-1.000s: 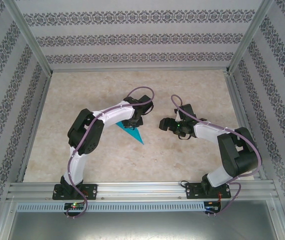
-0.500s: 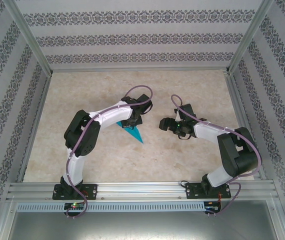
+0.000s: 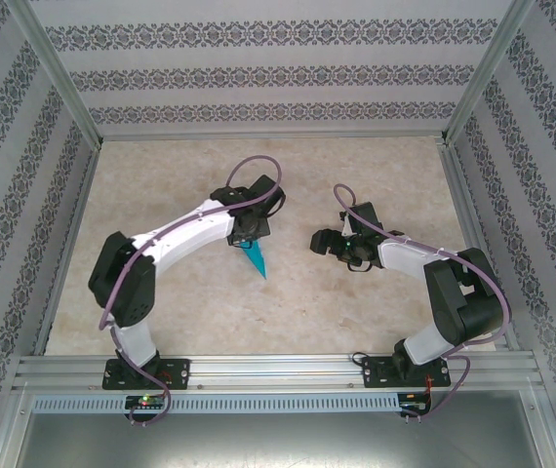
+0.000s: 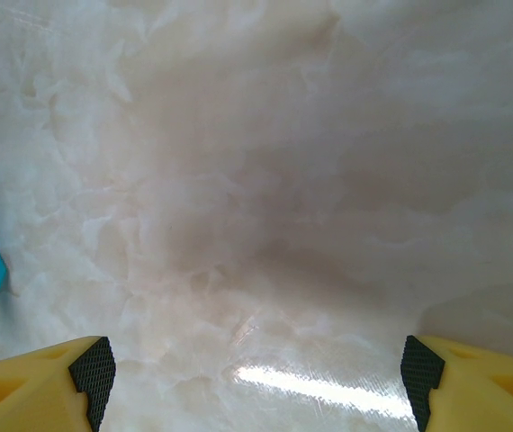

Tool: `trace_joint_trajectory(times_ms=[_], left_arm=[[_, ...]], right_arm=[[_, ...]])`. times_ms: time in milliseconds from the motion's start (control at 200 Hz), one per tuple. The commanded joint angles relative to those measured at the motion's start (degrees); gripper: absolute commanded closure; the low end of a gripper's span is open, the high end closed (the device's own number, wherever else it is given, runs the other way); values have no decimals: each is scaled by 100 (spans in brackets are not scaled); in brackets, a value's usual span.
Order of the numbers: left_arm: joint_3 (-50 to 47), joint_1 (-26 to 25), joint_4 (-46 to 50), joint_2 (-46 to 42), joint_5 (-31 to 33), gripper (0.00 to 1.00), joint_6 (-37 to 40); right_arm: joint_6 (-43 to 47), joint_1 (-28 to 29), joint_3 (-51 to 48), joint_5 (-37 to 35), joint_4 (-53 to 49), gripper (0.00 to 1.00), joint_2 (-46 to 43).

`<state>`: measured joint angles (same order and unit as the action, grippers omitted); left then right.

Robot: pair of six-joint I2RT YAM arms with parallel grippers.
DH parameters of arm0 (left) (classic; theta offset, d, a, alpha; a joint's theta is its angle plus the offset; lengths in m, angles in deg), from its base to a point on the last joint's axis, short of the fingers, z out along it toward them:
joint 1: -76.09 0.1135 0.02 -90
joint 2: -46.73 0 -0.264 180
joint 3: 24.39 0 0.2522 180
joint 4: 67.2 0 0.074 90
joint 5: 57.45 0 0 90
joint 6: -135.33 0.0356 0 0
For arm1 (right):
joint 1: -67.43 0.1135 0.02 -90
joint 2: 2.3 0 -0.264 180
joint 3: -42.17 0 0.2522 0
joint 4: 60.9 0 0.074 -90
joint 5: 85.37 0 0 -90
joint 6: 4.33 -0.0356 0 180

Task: Fold a paper plane with a square sheet of paper (pick it up from the middle)
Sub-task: Turn over a paper plane at the center of the table.

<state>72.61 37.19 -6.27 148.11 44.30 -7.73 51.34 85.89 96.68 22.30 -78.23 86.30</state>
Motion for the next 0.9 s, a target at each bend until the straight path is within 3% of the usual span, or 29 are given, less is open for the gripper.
trace_joint_trajectory(times_ms=[0, 470, 664, 894], left_arm=[[-170, 59, -360, -464, -69, 92, 312], [-751, 215, -1276, -1528, -346, 90, 709], [-2186, 410, -3120, -1492, -847, 92, 120], [-3595, 688, -4848, -1810, -977, 93, -469]], right_arm=[[86, -53, 101, 79, 51, 15, -240], [-199, 130, 665, -31, -651, 15, -1000], [-563, 467, 816, -156, -458, 15, -851], [-680, 945, 1264, -209, -453, 21, -244]])
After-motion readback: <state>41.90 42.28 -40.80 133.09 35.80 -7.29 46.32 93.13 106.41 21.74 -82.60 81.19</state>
